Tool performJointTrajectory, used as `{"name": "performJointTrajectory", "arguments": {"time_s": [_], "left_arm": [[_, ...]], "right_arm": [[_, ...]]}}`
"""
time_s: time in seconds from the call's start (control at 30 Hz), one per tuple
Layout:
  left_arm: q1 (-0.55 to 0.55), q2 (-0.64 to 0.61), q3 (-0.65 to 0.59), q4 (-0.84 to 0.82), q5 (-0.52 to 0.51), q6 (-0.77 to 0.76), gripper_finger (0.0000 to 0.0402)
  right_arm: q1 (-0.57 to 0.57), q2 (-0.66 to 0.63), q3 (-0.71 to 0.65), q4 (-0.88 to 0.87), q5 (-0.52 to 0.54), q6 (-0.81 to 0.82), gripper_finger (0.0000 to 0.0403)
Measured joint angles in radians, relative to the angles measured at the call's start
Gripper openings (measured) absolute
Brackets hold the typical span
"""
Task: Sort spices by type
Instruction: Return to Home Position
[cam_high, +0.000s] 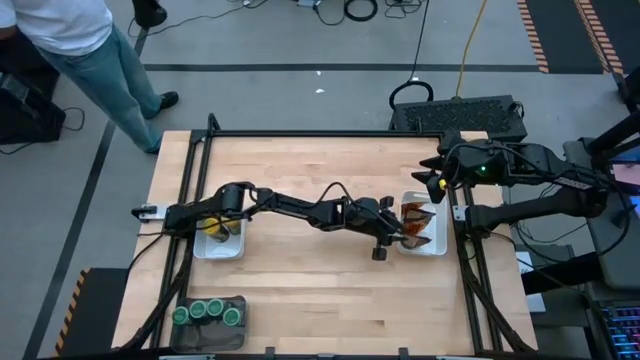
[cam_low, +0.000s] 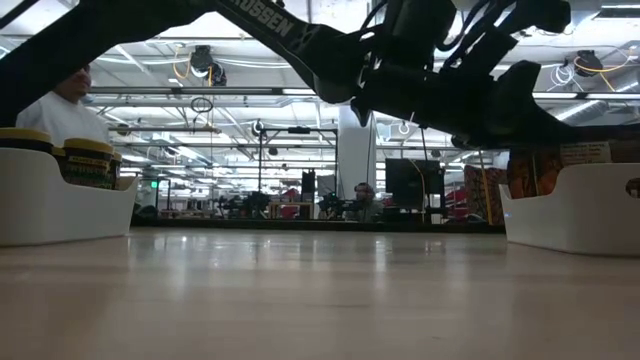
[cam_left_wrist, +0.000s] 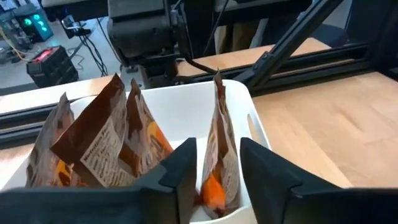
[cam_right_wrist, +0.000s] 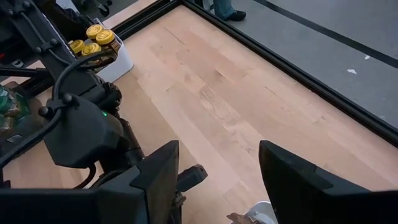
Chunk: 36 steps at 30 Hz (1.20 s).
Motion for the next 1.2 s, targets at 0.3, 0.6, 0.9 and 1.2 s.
{"name": "performJointTrajectory", "arguments": {"time_s": [0.3,0.6,0.9,1.2], "left_arm": [[0.0,-0.057,0.005,-0.008,0.0,-0.002,0.0138],[0.033,-0.173,0.005,-0.092,0.0,-0.038,0.0138],[0.137,-0.327,0.004,-0.319,0.157,-0.169,0.0138],[0.154,-0.537,-0.038,-0.508,0.083,-0.055,0.0138]], "right_arm": [[0.0,0.0,-0.001,0.001,0.0,-0.017,0.0203],[0.0,-0.016,-0.001,0.002,-0.001,-0.041,0.0203],[0.0,-0.07,-0.001,0.02,0.0,-0.07,0.0203],[0.0,-0.063,-0.037,0.299,-0.011,-0.175,0.0203]]}}
